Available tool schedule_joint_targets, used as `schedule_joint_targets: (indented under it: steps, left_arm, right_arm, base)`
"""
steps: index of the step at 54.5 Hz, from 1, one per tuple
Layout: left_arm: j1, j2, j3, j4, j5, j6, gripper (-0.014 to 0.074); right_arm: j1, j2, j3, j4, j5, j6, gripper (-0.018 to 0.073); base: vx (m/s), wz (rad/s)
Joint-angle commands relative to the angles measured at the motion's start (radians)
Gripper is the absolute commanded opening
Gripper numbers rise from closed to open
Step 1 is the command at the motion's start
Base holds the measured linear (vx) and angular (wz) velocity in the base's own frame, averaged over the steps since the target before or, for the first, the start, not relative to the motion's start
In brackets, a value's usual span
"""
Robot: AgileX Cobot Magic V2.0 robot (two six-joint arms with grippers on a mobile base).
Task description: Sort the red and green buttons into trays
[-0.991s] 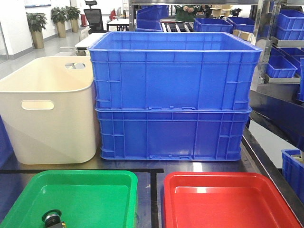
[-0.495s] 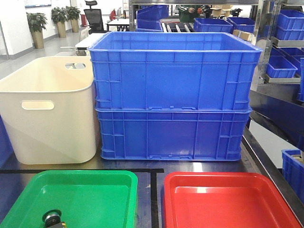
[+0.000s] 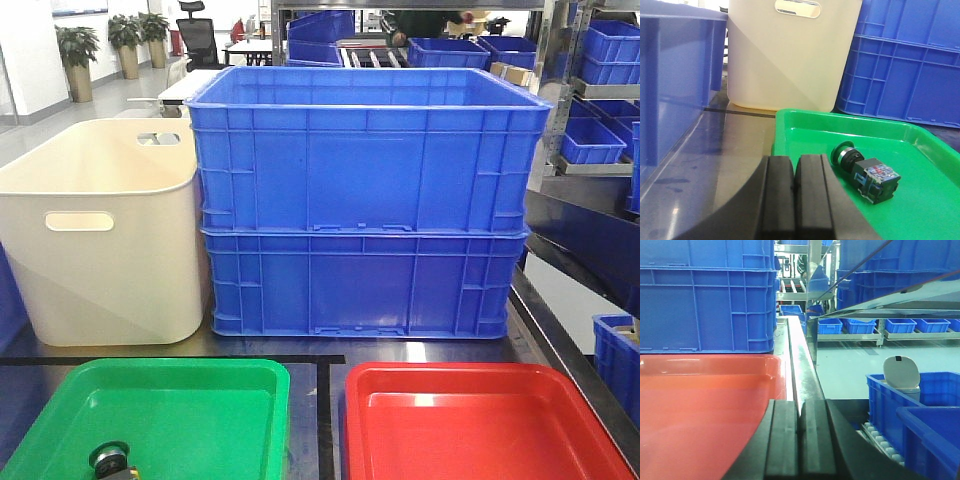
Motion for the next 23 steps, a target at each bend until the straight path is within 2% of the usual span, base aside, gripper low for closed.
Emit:
schedule_joint_targets:
  steps: [1,23]
  left_arm:
    - [0.000,-0.013,-0.020,-0.008,-0.081,-0.006,-0.0003]
    - [0.000,-0.013,-0.020,-0.008,-0.081,-0.006,-0.0003]
  right_arm:
    - [-0.003,-0.009,0.013,-0.002,-0.087,-0.010,-0.0009]
    - [-0.002,-0.009,0.013,-0.002,-0.088,-0.010,-0.0009]
  base:
    - [0.00,0.00]
    - [0.00,0.00]
